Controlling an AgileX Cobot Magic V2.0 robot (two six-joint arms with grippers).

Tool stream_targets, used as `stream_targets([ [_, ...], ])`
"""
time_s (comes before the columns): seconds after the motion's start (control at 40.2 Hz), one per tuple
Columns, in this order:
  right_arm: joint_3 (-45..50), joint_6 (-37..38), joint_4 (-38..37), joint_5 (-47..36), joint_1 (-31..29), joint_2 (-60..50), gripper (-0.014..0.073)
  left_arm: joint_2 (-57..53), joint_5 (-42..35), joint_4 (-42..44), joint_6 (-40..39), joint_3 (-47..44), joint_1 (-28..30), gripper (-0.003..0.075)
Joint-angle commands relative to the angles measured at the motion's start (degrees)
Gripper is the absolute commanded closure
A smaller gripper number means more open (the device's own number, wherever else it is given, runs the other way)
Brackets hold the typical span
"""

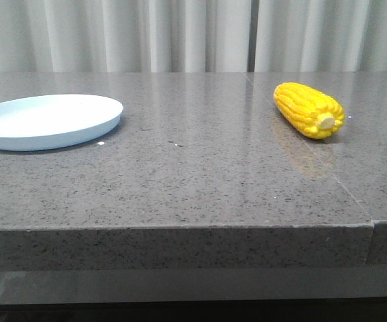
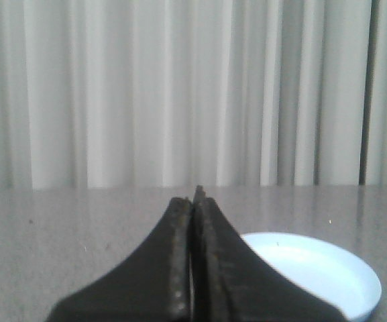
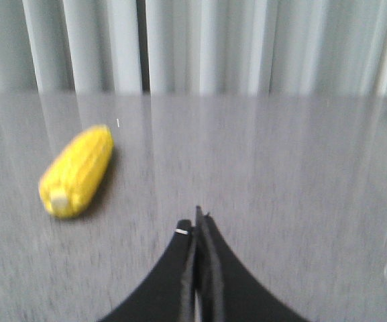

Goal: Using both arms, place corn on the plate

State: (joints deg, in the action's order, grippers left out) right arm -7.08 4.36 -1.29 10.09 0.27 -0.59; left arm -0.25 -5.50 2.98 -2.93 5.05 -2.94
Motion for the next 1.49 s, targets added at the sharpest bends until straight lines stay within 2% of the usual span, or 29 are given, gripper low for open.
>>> stream_targets([
  [0.0,-6.7,0.0,0.1,-0.9,-0.3,-0.3,0.0601,0.7,-3.1,3.2,-0.2,6.6,0.3,0.0740],
  [0.248,-18.6,0.0,0.7,7.3,-0.3,10.3,0.0603,13.6,13.0,3.3,-0.2,21.0,0.3,0.0741],
  [0.323,-21.0,0.0,0.8,7.6,-0.3,14.1,0.0603,18.1,15.0,3.3,-0.2,23.5,0.3,0.0741],
  [0.472,-23.9,0.0,0.8,7.5,-0.3,20.1,0.0690,23.8,14.7,3.3,-0.2,25.2,0.3,0.0741],
  [0.994,-24.0,0.0,0.8,7.3,-0.3,20.9,0.0683,24.3,14.4,3.3,-0.2,25.2,0.3,0.0733],
  [1.043,-24.0,0.0,0.8,7.3,-0.3,20.9,0.0680,24.3,14.4,3.3,-0.2,25.2,0.3,0.0701],
  [1.093,-24.0,0.0,0.8,7.3,-0.3,20.9,0.0669,24.3,14.4,3.3,-0.2,25.2,0.3,0.0636],
  [1.118,-24.0,0.0,0.8,7.3,-0.3,20.9,0.0657,24.3,14.4,3.3,-0.2,25.2,0.3,0.0570],
  [1.267,-24.0,0.0,0.8,7.3,-0.3,20.9,0.0450,24.3,14.4,3.2,-0.2,25.2,0.3,0.0223],
  [1.317,-24.0,0.0,0.8,7.3,-0.3,20.9,0.0342,24.3,14.4,3.2,-0.2,25.2,0.3,0.0156],
  [1.391,-24.0,0.0,0.8,7.3,-0.3,20.9,0.0181,24.3,14.4,3.2,-0.2,25.2,0.3,0.0119],
  [1.466,-24.0,0.0,0.8,7.3,-0.3,20.9,0.0084,24.3,14.4,3.2,-0.2,25.2,0.3,0.0121],
])
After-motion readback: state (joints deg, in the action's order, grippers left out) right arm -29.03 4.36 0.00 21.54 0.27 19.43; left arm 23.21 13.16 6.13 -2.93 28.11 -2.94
